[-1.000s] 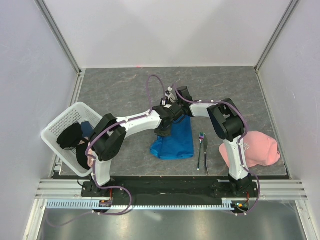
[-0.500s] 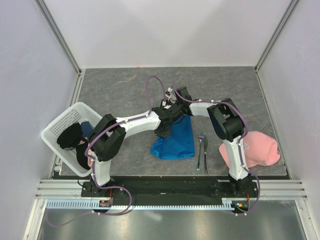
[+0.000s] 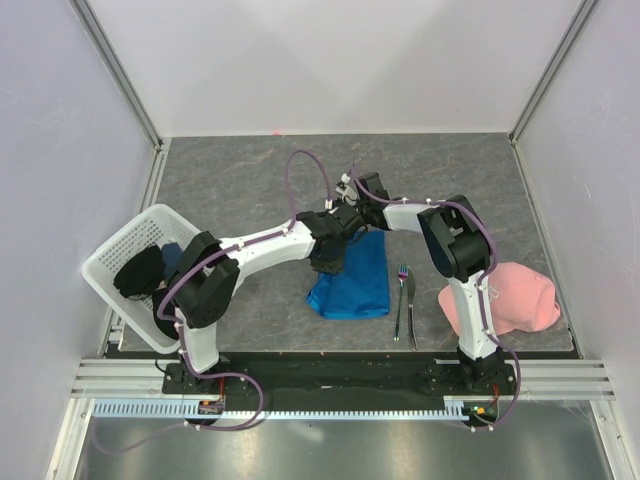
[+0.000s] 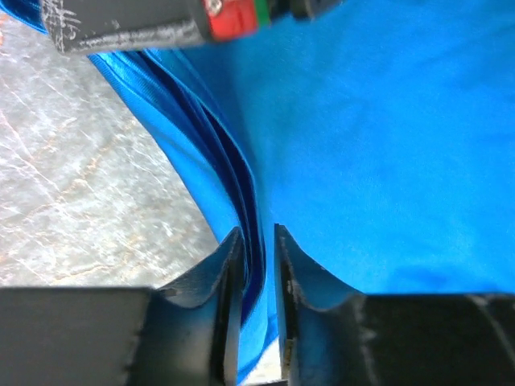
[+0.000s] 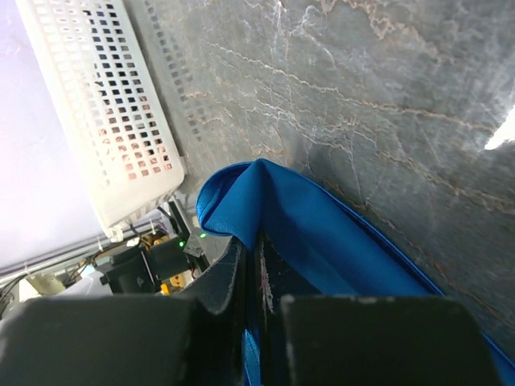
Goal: Fold the napkin into a case and place the utensils inside
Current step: Fold the 2/3-rectangle-folded napkin at the center of the board.
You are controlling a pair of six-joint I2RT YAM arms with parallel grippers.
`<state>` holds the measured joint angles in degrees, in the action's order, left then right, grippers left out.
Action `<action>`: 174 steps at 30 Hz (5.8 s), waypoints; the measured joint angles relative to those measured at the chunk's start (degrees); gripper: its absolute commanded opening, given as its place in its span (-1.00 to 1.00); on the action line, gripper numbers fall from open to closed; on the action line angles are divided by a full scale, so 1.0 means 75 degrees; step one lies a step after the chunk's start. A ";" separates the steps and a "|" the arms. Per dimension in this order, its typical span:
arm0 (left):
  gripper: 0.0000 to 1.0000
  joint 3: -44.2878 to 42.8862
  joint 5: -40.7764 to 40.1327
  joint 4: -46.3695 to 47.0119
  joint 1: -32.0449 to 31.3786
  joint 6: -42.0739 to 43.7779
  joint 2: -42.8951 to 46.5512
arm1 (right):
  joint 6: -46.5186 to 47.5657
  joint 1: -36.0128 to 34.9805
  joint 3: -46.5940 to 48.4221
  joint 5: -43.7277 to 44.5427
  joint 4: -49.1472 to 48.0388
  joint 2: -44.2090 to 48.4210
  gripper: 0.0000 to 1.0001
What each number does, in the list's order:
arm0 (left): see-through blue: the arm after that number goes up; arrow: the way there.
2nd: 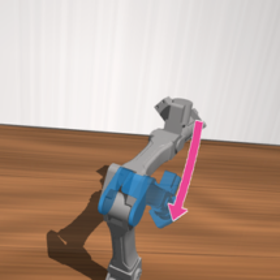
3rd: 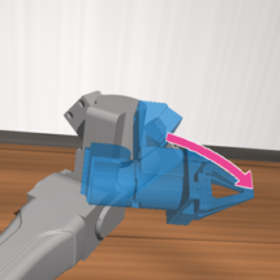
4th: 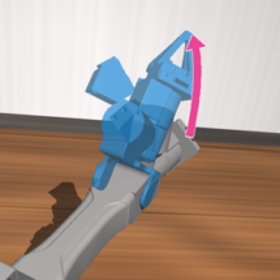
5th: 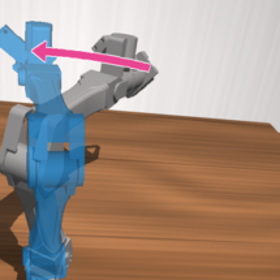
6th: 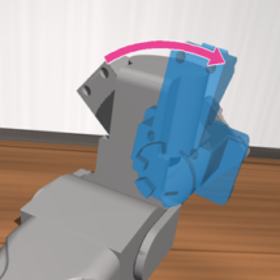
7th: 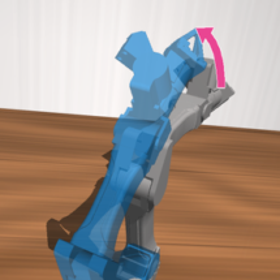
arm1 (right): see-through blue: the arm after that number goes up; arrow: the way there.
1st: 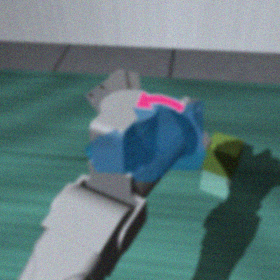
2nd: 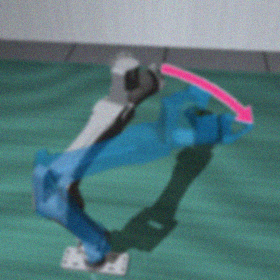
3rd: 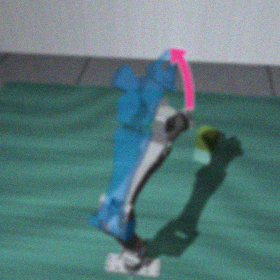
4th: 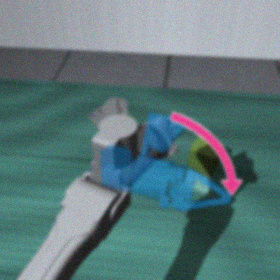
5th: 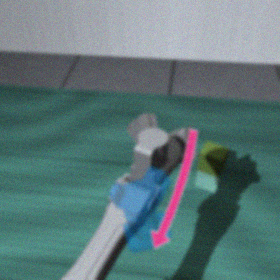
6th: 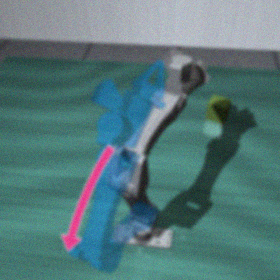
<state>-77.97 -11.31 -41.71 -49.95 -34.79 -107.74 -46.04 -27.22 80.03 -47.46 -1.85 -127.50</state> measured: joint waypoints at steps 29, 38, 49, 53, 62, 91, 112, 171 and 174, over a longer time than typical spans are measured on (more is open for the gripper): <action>-0.28 0.0460 0.3284 0.0982 0.3299 0.1023 0.0740 | -0.2903 -0.0023 -0.1233 -0.1804 -0.4479 -0.0396 -0.97; -0.19 0.0460 0.3194 0.1107 0.3346 0.1011 0.0691 | -0.2151 -0.0067 -0.1122 -0.1830 -0.3448 -0.0396 -0.84; -0.46 0.0119 0.3351 0.1116 0.3366 0.0956 0.0085 | -0.1938 -0.0105 -0.1003 -0.1737 -0.3069 -0.0396 -0.78; -0.81 -0.0119 0.3334 0.1046 0.3404 0.0889 -0.0076 | -0.1906 -0.0122 -0.0927 -0.1731 -0.3002 -0.0396 -0.47; -0.96 -0.0979 0.3179 0.0035 0.3468 0.0749 -0.0507 | 0.0189 -0.0265 -0.0178 -0.0452 0.0315 0.0172 0.37; -0.19 -0.1705 0.2722 -0.1775 0.3538 -0.1198 -0.0708 | 0.1708 -0.1848 0.0189 0.3465 0.3372 0.1527 -1.00; -0.63 0.0318 0.2751 -0.0017 0.3550 -0.1323 0.0764 | -0.0236 0.0026 -0.1953 -0.1180 -0.0603 0.1113 -1.00; -0.07 -0.0498 0.4593 0.0341 0.4421 0.1355 -0.0035 | -0.1460 -0.0752 -0.2043 -0.1434 -0.2425 0.0484 -1.00; -0.07 -0.0498 0.4701 0.0344 0.4342 0.1556 -0.0189 | -0.1399 -0.0752 -0.2043 -0.1437 -0.2320 0.0481 -1.00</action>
<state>-81.71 23.94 -39.13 -17.39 -23.11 -109.16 -56.53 -32.86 64.71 -58.24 -19.25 -123.90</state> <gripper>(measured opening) 0.463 0.022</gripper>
